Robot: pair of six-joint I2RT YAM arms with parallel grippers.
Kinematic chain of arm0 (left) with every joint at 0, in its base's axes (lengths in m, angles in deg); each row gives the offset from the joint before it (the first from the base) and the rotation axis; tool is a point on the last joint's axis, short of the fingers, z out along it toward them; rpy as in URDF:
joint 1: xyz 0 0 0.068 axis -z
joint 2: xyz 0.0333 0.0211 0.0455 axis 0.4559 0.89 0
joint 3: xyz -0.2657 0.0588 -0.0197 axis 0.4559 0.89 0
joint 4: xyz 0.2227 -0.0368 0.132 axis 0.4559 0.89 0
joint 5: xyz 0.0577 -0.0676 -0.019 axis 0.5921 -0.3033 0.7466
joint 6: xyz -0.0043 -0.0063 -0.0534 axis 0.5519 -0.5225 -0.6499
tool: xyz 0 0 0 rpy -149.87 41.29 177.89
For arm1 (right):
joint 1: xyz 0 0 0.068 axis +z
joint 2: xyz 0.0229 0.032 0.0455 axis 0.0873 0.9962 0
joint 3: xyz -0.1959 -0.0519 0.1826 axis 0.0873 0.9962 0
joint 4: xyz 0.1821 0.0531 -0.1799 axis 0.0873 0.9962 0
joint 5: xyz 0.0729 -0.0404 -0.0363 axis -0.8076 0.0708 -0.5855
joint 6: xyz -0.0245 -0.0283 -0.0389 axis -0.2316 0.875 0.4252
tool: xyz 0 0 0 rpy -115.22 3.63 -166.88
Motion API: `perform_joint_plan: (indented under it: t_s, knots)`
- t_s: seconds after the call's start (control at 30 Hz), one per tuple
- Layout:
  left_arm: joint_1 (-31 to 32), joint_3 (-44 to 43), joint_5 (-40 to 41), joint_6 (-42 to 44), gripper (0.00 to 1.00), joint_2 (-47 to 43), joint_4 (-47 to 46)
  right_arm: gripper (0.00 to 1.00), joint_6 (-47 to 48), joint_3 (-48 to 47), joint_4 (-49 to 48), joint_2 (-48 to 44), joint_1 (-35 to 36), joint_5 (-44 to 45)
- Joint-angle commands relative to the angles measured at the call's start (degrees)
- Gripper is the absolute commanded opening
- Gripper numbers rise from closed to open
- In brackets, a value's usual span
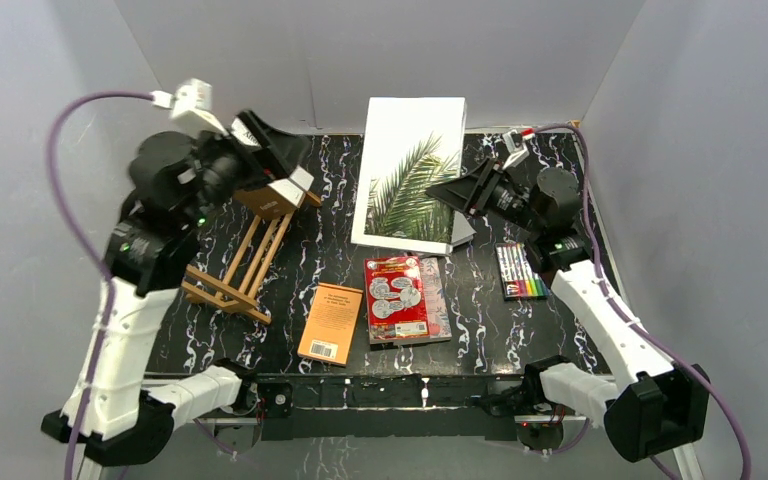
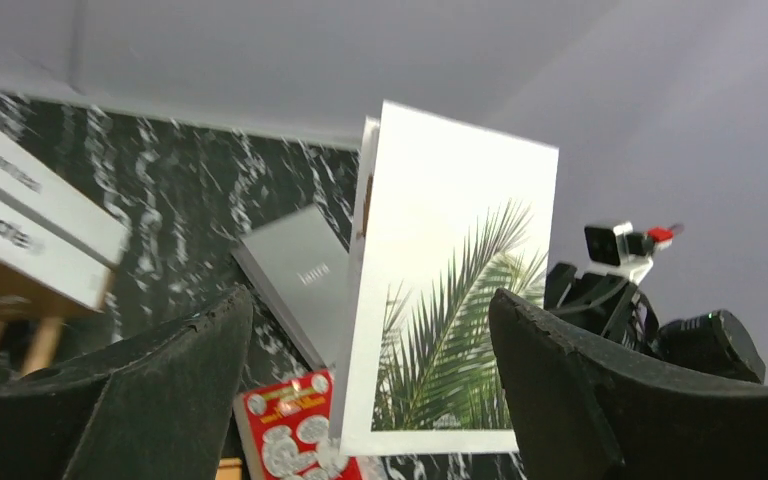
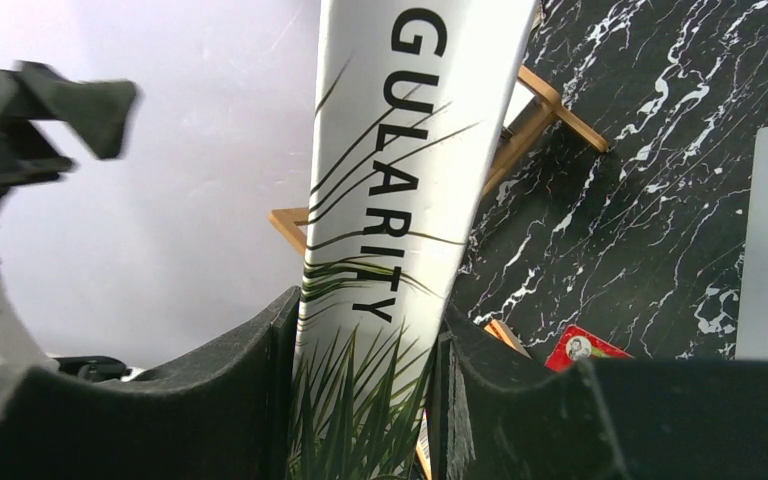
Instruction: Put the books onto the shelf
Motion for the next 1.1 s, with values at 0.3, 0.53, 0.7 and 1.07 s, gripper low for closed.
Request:
perform_joint_plan:
  t_s: [0.3,0.53,0.7,1.07]
  knots:
    - [-0.28,-20.7,21.17,12.59,0.86,-3.17,15.52,0.37,23.54,-23.83,9.25,13.87,20.97,17.04]
    - [-0.28,-25.96,26.36,15.8,0.86,-3.1,16.96,0.36,36.39,-38.09,9.94,28.03,30.01,23.12]
    - [-0.26,-27.79,29.05,17.51,0.86,-5.27,14.69,0.34,45.37,-48.0,9.81,37.7,34.66,25.88]
    - [-0.2,-28.41,31.66,18.38,0.86,-7.89,13.7,0.29,58.26,-62.37,5.89,53.85,36.92,25.25]
